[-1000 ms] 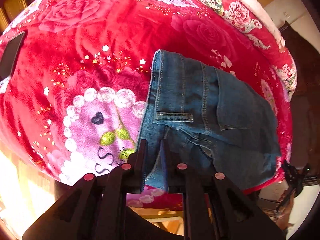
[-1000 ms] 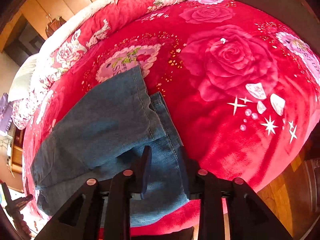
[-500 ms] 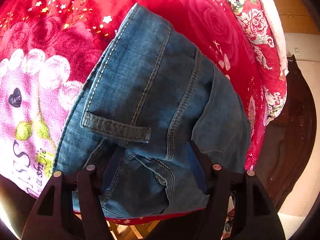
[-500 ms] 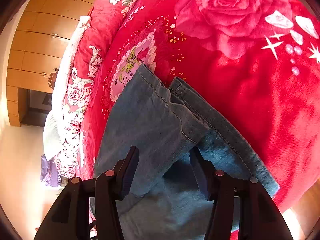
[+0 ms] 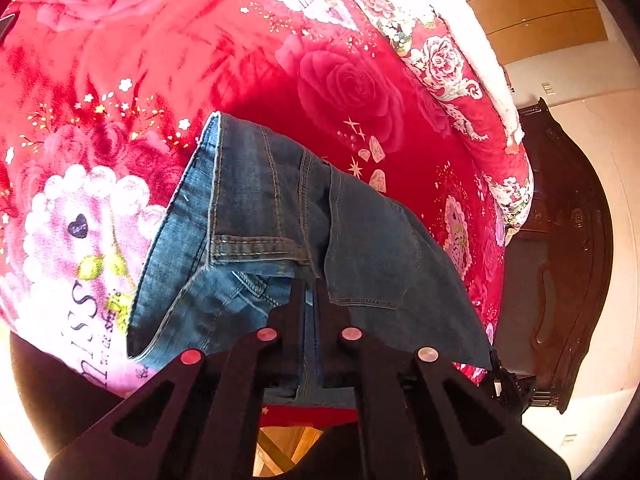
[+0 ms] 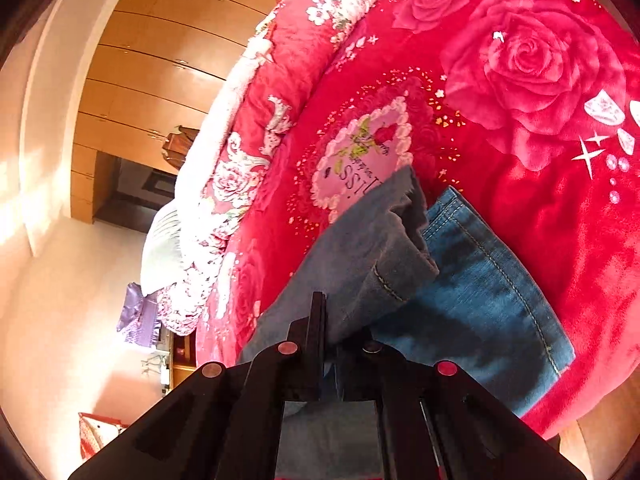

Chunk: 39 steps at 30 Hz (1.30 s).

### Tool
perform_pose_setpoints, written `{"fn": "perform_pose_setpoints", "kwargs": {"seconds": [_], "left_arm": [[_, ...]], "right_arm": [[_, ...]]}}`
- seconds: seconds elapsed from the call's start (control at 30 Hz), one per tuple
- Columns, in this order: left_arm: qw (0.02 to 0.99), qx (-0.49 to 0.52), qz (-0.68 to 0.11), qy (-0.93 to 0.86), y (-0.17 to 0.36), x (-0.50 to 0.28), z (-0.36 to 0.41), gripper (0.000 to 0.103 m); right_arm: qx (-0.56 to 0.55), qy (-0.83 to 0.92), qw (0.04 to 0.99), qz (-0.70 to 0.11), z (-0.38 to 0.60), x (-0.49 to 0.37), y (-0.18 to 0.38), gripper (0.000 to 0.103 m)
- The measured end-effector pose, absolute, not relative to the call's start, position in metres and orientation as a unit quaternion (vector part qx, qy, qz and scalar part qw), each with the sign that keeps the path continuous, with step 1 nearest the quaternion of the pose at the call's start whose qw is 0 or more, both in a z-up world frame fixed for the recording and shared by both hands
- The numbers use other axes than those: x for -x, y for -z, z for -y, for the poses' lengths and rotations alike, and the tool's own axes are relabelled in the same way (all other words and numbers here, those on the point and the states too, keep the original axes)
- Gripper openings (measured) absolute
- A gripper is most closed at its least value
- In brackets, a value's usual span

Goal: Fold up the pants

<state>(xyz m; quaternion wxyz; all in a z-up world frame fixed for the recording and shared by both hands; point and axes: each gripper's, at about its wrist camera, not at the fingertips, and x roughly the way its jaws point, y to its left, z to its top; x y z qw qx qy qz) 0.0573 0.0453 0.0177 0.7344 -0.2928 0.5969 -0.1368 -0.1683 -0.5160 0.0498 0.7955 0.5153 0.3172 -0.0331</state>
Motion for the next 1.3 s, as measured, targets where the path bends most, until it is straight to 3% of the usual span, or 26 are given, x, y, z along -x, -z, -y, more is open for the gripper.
{"fn": "perform_pose_setpoints", "kwargs": {"seconds": [0.17, 0.33, 0.37, 0.5, 0.77, 0.83, 0.9, 1.07, 1.1, 1.13, 1.2, 1.3], "left_arm": [[0.706, 0.308, -0.622, 0.141, -0.007, -0.027, -0.067, 0.002], [0.667, 0.358, -0.636, 0.152, 0.026, -0.047, -0.061, 0.003], [0.669, 0.355, -0.637, 0.145, 0.03, -0.052, -0.056, 0.005], [0.65, 0.367, -0.653, 0.129, 0.052, -0.064, -0.036, 0.033], [0.619, 0.383, -0.677, 0.107, 0.057, -0.056, -0.032, 0.035], [0.641, 0.364, -0.669, 0.1, 0.05, -0.05, -0.036, 0.045], [0.663, 0.348, -0.658, 0.08, 0.051, -0.055, -0.042, 0.049], [0.656, 0.356, -0.662, 0.067, 0.068, -0.079, -0.039, 0.047], [0.657, 0.357, -0.66, 0.07, 0.066, -0.08, -0.038, 0.04], [0.662, 0.357, -0.655, 0.072, 0.061, -0.081, -0.037, 0.022], [0.671, 0.36, -0.641, 0.094, 0.049, -0.082, -0.039, 0.005], [0.707, 0.337, -0.614, 0.101, 0.024, -0.084, -0.041, 0.002]], "right_arm": [[-0.533, 0.033, 0.776, -0.336, 0.506, 0.213, -0.037, 0.003], [-0.544, 0.077, 0.751, -0.365, 0.51, 0.215, 0.005, 0.003], [-0.545, 0.08, 0.752, -0.362, 0.51, 0.211, 0.007, 0.004], [-0.55, 0.083, 0.752, -0.355, 0.515, 0.198, 0.006, 0.007], [-0.546, 0.086, 0.75, -0.363, 0.519, 0.195, 0.005, 0.007], [-0.542, 0.087, 0.752, -0.364, 0.519, 0.196, 0.005, 0.007], [-0.542, 0.089, 0.752, -0.364, 0.519, 0.195, 0.007, 0.007], [-0.539, 0.09, 0.751, -0.37, 0.518, 0.188, 0.008, 0.007], [-0.536, 0.09, 0.754, -0.369, 0.518, 0.187, 0.007, 0.007], [-0.535, 0.09, 0.755, -0.368, 0.519, 0.187, 0.005, 0.007], [-0.53, 0.093, 0.758, -0.368, 0.52, 0.186, 0.005, 0.007], [-0.515, 0.091, 0.765, -0.376, 0.521, 0.181, 0.004, 0.004]]}}
